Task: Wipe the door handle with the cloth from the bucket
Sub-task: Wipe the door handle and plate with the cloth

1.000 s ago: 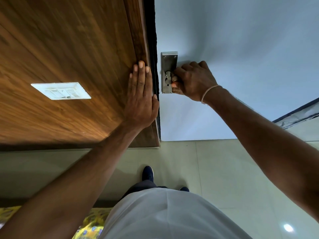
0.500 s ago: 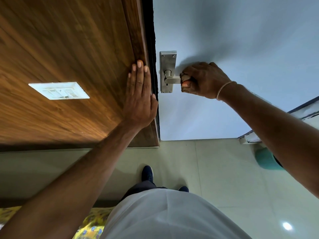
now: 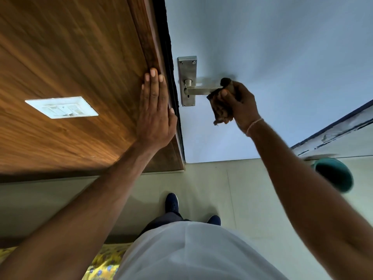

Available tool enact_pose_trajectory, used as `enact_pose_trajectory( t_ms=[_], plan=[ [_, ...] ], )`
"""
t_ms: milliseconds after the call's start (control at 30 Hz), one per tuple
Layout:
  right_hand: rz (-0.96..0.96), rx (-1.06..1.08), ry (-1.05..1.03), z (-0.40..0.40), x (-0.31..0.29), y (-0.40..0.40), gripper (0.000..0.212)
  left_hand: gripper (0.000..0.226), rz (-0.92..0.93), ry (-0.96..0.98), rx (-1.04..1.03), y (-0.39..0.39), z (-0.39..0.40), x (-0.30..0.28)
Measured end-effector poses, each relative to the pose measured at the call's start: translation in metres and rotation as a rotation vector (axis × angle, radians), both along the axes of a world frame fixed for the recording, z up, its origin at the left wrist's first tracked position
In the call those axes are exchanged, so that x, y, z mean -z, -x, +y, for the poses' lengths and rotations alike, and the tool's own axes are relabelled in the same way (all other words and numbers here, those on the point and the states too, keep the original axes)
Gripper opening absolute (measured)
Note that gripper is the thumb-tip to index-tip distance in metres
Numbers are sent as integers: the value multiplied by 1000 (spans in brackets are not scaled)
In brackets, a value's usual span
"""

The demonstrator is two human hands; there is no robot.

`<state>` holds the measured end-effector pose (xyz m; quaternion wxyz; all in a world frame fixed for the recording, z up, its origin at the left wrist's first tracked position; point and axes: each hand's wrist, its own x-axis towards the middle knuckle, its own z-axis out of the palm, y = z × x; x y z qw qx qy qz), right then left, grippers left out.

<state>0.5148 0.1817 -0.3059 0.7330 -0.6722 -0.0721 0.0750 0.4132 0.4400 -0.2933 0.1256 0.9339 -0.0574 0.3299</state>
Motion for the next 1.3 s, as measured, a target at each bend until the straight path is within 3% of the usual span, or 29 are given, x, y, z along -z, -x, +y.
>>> enact_pose_trajectory(
  t_ms=[133,233,567,733,800,1033,1200,1300],
  plan=[
    [268,-18,-430,13,12,7,20,74,0,-8,7,1,1,-3],
    [437,-11,-719,22,14,10,36,75,-2,-10,2,2,1,-3],
    [503,58,-842,30,14,9,56,83,-1,-31,-43,-1,-1,0],
    [581,79,-821,82,8,22,45,83,-9,-29,-68,-3,-3,1],
    [647,118,-811,98,4,24,51,83,-10,-32,-74,-3,-4,1],
    [743,171,-1051,105,-6,13,65,79,-32,-55,-11,-3,7,2],
    [720,187,-847,104,-11,21,51,81,-24,-53,-22,-4,6,5],
    [750,210,-963,91,-2,16,73,82,-21,-47,-12,-4,8,5]
  ],
)
